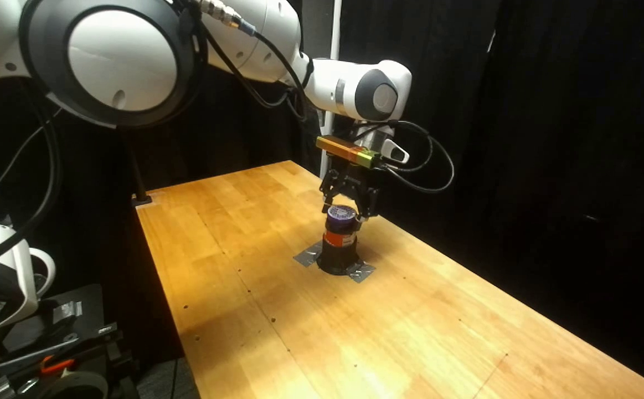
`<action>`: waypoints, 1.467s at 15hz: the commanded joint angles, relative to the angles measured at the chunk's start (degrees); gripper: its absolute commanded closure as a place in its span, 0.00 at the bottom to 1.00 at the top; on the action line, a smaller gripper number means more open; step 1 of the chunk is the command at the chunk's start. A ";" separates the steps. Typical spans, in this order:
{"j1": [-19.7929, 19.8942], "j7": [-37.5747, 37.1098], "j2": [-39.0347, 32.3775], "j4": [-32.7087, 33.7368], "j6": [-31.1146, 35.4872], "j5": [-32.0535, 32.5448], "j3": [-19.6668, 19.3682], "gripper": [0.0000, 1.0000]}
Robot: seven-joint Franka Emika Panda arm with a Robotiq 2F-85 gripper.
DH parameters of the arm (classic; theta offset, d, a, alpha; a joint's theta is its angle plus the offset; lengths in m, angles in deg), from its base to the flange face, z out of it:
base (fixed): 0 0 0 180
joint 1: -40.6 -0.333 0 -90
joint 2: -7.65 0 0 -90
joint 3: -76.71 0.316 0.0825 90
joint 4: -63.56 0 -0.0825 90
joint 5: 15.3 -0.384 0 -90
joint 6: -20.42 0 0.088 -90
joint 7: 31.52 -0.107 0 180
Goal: Put the rubber band around jar.
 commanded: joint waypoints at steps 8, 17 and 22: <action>-1.13 -2.01 8.86 -16.31 2.33 2.30 -0.64 0.00; -0.07 -2.90 21.63 -38.14 19.22 2.97 0.23 0.34; -1.31 -7.26 28.11 -52.00 40.72 6.49 -1.00 0.73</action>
